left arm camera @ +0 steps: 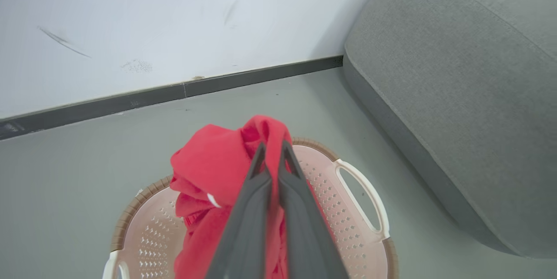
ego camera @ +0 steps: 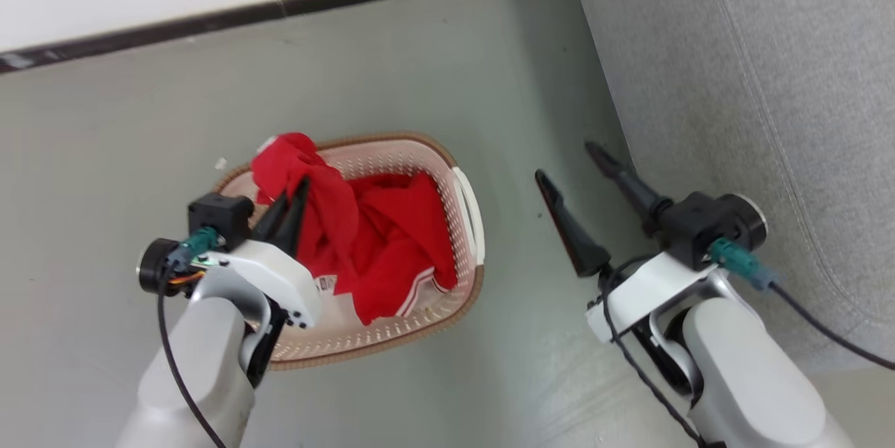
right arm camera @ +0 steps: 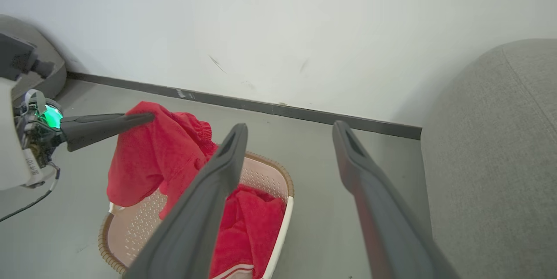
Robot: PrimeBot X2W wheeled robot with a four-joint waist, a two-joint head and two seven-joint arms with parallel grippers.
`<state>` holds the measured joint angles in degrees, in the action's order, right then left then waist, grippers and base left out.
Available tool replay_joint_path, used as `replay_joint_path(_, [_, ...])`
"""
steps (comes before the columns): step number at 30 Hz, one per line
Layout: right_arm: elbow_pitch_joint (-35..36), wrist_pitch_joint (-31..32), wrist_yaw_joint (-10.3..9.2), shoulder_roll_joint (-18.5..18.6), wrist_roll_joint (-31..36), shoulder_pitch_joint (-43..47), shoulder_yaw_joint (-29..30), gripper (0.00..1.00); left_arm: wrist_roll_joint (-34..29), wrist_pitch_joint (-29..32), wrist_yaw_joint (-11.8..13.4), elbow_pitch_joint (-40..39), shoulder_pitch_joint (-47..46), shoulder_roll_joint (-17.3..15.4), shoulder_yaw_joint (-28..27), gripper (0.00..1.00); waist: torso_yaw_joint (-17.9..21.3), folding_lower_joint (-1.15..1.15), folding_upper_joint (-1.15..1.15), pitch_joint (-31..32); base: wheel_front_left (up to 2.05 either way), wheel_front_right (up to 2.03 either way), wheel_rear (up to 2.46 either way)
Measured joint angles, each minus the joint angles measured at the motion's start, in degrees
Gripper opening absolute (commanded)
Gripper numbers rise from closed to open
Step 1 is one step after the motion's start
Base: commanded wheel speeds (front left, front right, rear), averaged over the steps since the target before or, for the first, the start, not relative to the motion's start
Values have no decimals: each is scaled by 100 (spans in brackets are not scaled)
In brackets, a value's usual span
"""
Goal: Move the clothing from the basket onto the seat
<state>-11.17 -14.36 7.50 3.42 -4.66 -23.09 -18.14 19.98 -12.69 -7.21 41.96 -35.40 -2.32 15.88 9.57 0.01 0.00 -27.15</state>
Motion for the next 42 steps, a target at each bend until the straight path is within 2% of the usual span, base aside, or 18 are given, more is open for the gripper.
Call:
replay_joint_path(9, [-1,0,0,316,-32,77,-595,100,248,-51,-1,-613,207,14,826,0,-272,0,0,567,0,0,0])
replay_joint_path(17, [-32,0,0,410,-162,259,-999,100,582,-41,-1,-1202,342,21,1478,0,-489,-1,0,1013,0,0,0])
replay_joint_path(32, [-145,0,0,586,-303,565,-1298,100,1059,414,-1,-2259,506,-31,2207,0,-812,0,0,1658,0,0,0])
replay_joint_path(42, [-208,0,0,703,-345,712,-1493,100,1388,737,-1,-2933,555,-222,2505,0,-955,0,0,1982,0,0,0])
